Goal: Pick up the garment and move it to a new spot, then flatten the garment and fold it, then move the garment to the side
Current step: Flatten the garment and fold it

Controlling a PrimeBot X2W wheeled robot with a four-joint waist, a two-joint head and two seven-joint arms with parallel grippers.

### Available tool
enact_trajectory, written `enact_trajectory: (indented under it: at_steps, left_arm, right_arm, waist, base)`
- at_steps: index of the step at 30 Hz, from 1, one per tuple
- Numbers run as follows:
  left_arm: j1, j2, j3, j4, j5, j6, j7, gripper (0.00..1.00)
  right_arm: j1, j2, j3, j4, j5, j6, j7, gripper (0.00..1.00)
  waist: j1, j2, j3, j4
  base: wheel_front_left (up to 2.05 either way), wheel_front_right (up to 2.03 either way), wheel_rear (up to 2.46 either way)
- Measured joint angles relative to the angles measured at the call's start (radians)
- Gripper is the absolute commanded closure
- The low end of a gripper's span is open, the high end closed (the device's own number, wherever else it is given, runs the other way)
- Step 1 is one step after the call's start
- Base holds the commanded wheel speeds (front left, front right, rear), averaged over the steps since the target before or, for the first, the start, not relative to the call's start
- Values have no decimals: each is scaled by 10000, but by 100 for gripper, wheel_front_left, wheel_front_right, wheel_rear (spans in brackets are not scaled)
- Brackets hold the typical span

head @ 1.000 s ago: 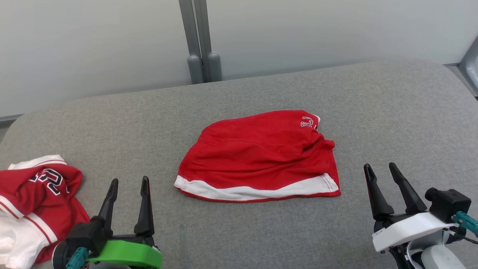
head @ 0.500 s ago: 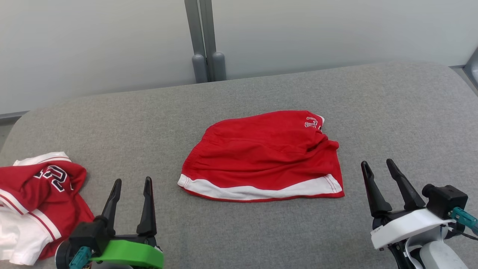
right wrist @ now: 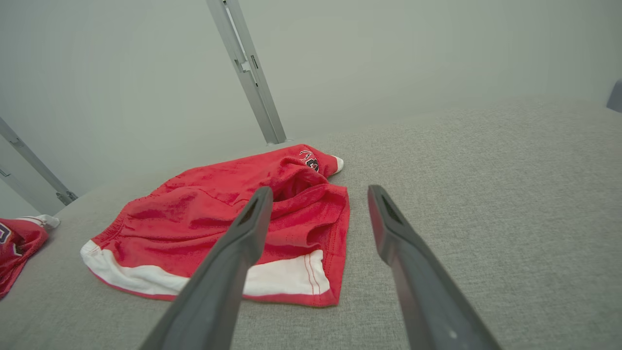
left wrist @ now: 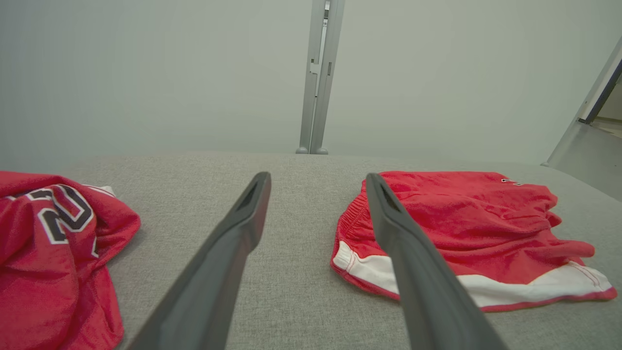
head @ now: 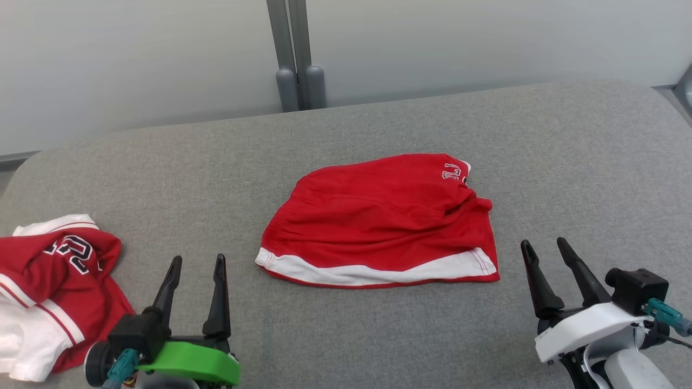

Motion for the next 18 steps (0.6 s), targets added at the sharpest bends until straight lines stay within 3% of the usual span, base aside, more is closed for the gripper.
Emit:
enact_trajectory:
  at_steps: [6,18]
  left_arm:
    - [-636,278,-397,453,-288,-259,1126,0]
    - [-2169,1563,-2201,1104,-1858,-474,3129,0]
  right_arm:
    - [-692,-199,562,527,150,0,922,0]
    - [-2094,-173,1455,1593,844,0,2742,0]
  waist:
    - [0,0,424,-36]
    - [0,0,1475,-99]
  base:
    - [0,0,0]
    - [0,0,0]
